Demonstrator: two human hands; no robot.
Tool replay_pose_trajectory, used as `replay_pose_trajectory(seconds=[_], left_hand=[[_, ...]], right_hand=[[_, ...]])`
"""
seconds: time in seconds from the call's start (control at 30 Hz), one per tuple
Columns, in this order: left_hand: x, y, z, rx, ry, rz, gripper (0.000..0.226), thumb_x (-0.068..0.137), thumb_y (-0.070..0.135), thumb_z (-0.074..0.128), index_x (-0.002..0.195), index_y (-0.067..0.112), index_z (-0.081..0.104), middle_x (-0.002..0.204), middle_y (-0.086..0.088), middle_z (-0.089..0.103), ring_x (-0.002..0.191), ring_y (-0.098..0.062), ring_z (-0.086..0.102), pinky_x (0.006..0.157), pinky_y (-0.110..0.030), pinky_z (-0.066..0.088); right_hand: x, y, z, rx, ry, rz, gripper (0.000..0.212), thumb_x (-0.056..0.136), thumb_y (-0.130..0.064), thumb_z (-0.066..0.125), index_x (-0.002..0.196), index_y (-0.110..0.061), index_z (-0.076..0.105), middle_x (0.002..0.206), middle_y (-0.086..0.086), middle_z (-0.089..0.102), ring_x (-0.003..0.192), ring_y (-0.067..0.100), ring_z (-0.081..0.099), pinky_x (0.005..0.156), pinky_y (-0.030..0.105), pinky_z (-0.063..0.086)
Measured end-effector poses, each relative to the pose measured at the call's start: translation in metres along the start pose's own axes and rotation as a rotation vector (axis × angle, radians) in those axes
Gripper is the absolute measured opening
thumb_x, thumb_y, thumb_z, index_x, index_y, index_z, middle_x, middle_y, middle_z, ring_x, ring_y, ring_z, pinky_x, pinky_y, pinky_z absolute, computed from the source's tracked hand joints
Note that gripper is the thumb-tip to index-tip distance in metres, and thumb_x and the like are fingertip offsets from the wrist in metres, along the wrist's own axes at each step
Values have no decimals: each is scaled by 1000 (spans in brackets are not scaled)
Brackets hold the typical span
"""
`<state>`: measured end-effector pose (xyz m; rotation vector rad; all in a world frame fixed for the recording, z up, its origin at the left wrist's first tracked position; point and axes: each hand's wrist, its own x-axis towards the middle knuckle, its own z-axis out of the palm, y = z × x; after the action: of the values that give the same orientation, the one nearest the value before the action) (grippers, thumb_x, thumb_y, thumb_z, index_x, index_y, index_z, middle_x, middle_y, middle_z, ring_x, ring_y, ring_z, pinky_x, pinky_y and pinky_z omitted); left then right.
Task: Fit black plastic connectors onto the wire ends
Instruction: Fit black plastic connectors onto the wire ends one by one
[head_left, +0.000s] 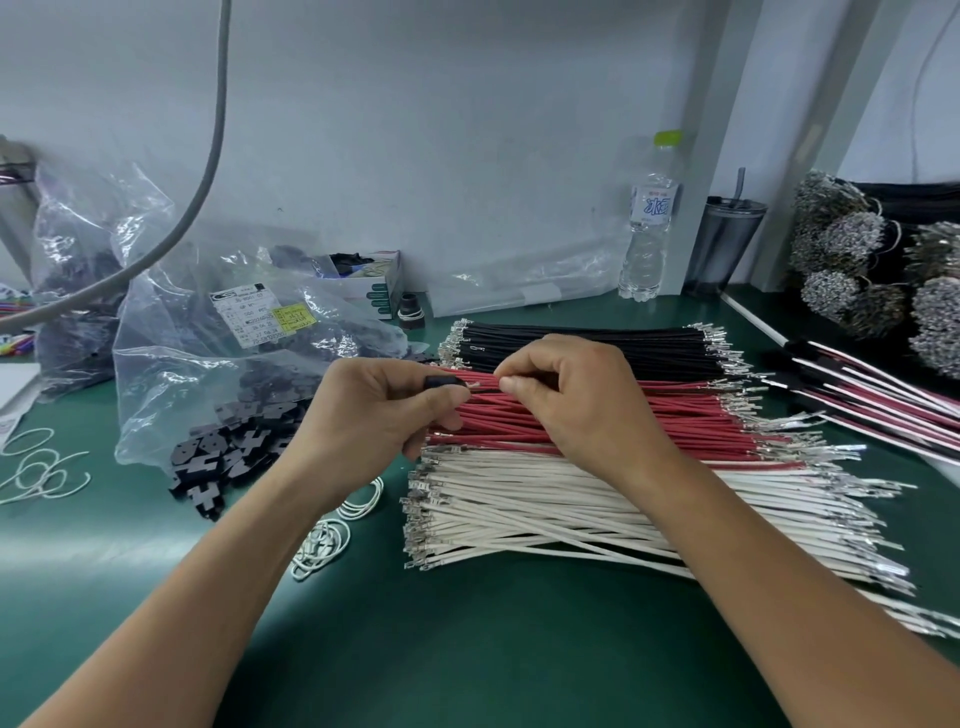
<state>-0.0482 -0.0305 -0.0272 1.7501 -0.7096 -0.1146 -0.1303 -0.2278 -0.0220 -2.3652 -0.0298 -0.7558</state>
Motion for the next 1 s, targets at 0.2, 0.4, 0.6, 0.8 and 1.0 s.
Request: replay_pose_trajectory(seconds=[0.2, 0.4, 0.6, 0.8, 1.0], left_hand=[[0, -3, -1, -180, -50, -58, 27, 72, 33, 81, 90, 12, 83, 76, -15, 77, 42, -11, 45, 42, -16, 37], [3, -2, -3, -198, -33, -39, 23, 73, 30, 83, 90, 14, 84, 77, -13, 77, 43, -10, 45, 43, -17, 39], [-1, -2, -3, -216, -46, -3, 29, 70, 37, 84, 91, 18, 84, 75, -15, 76, 44, -13, 43, 42, -19, 37], [1, -4, 0, -201, -47, -6, 23, 75, 34, 80, 89, 17, 84, 72, -13, 75, 45, -14, 37, 41, -20, 30], [4, -7, -5, -243, 4, -25, 24, 75, 32, 82, 95, 19, 84, 75, -14, 76, 45, -14, 41, 43, -21, 33]], right_hand=[[-2, -3, 6, 146, -85, 35, 12, 91, -15, 72, 86, -25, 74, 74, -19, 65, 66, -9, 60, 59, 7, 41], [1, -4, -1, 26, -41, -18, 4, 89, -28, 75, 86, -26, 75, 85, -15, 70, 82, 0, 64, 76, 21, 50], [-4, -7, 7, -11, -29, -90, 9, 91, -24, 71, 83, -24, 71, 82, -15, 66, 82, 0, 60, 71, 9, 41], [-2, -12, -11, -273, -23, -110, 10, 92, -41, 68, 91, -32, 73, 88, -18, 65, 87, 1, 55, 75, 33, 49], [-24, -39, -23, -382, -280, -183, 24, 79, -60, 71, 87, -38, 71, 84, -22, 57, 82, -3, 52, 67, 25, 39]])
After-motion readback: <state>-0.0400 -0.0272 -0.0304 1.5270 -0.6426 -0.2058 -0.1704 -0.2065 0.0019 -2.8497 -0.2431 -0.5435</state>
